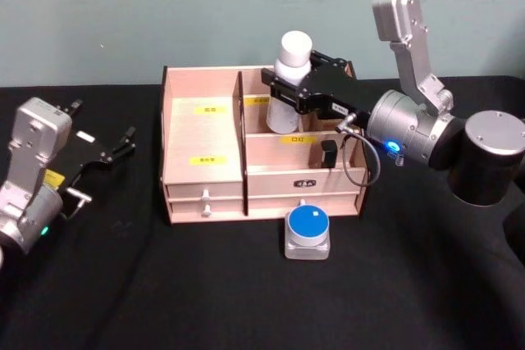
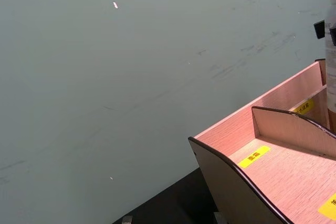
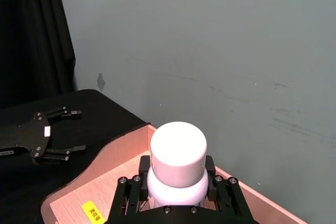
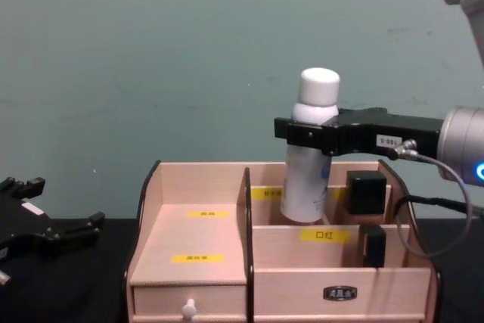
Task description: Pick up the facial cleanser and watermelon frost from the table and place them into the tiered storage box.
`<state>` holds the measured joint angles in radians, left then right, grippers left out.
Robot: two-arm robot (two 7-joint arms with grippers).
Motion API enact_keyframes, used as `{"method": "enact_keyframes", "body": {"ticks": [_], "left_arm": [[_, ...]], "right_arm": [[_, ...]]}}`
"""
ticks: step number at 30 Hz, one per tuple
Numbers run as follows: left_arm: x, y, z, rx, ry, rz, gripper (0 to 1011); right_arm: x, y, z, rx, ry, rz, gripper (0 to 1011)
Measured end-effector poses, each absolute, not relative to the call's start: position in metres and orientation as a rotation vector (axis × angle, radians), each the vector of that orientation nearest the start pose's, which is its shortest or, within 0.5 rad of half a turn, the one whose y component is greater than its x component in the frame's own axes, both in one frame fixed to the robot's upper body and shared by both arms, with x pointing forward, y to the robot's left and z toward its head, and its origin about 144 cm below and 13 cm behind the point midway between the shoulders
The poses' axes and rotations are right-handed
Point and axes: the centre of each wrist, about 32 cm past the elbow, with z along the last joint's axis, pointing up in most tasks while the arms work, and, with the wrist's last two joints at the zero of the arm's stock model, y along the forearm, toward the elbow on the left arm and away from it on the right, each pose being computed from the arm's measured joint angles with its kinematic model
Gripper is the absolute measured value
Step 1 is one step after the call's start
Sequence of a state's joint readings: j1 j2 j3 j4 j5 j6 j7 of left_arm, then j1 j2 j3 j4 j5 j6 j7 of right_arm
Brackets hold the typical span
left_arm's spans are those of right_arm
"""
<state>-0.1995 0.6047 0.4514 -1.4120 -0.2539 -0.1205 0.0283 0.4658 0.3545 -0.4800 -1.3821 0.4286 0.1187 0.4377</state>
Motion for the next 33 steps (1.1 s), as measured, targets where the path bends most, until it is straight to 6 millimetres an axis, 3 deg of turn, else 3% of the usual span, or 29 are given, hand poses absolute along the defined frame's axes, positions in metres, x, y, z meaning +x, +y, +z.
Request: {"method": "enact_keyframes", "body": {"ticks": [33], "left_arm": [[0.489, 0.31, 1.14, 0.304, -0.285, 1.248, 1001]], "right_arm": [[0.571, -0.205, 1.214, -0.093, -0.043, -0.783, 593]]}}
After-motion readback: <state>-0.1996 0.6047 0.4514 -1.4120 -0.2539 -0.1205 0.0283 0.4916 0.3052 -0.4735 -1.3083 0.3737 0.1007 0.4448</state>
